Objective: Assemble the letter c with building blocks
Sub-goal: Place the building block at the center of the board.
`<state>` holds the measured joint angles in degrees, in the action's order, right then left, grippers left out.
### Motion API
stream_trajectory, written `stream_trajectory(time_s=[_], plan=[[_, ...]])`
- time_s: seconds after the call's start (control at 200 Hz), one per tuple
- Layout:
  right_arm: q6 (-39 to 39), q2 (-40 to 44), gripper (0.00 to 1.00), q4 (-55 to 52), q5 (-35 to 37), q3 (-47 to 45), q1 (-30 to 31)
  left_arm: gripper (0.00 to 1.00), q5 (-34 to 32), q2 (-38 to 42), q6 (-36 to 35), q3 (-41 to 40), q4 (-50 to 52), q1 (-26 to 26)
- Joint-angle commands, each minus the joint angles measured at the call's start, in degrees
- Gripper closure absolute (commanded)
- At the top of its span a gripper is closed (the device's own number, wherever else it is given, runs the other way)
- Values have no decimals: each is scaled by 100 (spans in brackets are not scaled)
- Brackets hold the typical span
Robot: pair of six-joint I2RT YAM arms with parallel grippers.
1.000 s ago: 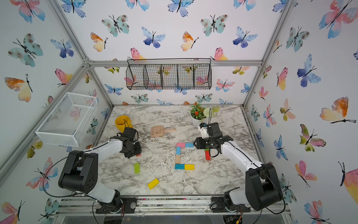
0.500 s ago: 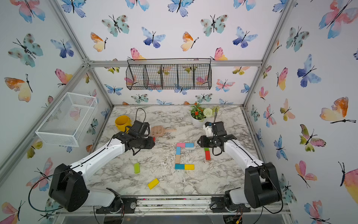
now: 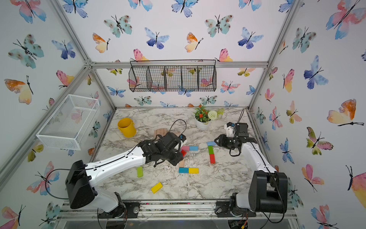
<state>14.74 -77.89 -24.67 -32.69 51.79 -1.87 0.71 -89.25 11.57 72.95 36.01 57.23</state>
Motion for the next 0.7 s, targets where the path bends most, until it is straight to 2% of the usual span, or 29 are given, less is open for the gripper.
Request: stream_trajectory(time_s=[0.0,0.155,0.395,0.551,0.696], plan=[[-42,142,58,-64,-511,-149,-269,75,-60,-474,-537,402,27,233],[-179,159,58,-238,-449,-108,-525,74,332,-1111,-790,1043,-132,487],[-149,221,58,-301,-273,-82,-688,74,520,-2140,-1214,1944,-168,943],[-78,163,57,-241,-256,-107,-813,75,713,-2482,-1495,2143,-477,1104],[-83,89,57,-220,-525,-212,-1190,75,920,-2896,-1649,2283,-638,1141]])
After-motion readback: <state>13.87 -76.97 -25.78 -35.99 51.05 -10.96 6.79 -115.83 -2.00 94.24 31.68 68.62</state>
